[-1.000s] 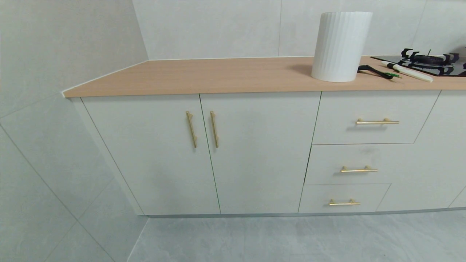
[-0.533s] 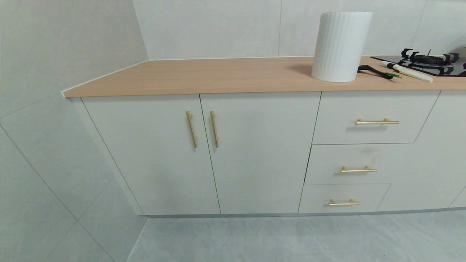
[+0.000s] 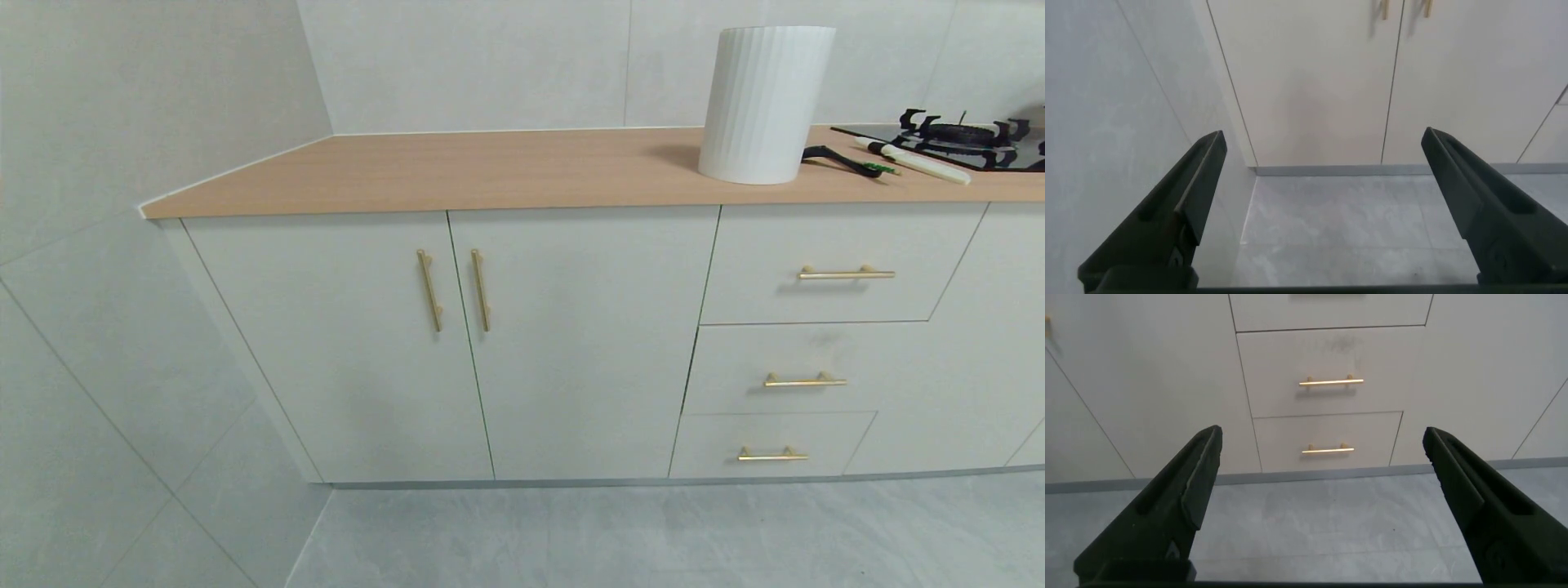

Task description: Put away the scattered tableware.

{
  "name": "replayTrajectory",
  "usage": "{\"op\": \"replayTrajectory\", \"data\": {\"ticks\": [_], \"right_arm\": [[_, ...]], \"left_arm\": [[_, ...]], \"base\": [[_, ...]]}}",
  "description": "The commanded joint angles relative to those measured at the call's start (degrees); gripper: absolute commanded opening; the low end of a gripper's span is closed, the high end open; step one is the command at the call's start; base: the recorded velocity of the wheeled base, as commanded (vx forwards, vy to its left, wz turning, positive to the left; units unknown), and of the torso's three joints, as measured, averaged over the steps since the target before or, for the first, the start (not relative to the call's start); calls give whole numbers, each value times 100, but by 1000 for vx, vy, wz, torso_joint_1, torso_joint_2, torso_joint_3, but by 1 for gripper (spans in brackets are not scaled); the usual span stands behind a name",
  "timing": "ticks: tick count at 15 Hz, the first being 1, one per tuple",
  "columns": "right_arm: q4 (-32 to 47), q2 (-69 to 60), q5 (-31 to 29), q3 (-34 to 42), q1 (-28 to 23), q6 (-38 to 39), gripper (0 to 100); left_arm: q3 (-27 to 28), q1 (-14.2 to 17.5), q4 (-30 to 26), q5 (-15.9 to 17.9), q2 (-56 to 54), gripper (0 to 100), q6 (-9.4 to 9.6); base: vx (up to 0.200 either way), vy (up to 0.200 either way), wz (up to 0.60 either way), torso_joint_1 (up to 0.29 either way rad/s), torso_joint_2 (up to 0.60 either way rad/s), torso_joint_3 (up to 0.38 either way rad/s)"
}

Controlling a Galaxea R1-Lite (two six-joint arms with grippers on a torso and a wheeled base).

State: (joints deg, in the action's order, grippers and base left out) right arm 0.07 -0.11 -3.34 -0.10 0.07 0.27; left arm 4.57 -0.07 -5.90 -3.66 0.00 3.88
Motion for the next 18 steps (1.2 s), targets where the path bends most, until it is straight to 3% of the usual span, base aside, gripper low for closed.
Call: {"op": "replayTrajectory", "data": {"ticks": [1,13,18], "right_arm": [[1,11,0,1,1,0,100],[-7,11,0,1,1,8,100],[-7,11,0,1,1,52,100]], "left_arm": [[-9,7,1,-3,9,100,-1],[0,-1,1,-12,9,100,34],[0,-1,1,-3,9,100,25]], "base": [[0,0,0,0,0,0],[0,-183,0,3,2,2],[0,0,0,0,0,0]]}}
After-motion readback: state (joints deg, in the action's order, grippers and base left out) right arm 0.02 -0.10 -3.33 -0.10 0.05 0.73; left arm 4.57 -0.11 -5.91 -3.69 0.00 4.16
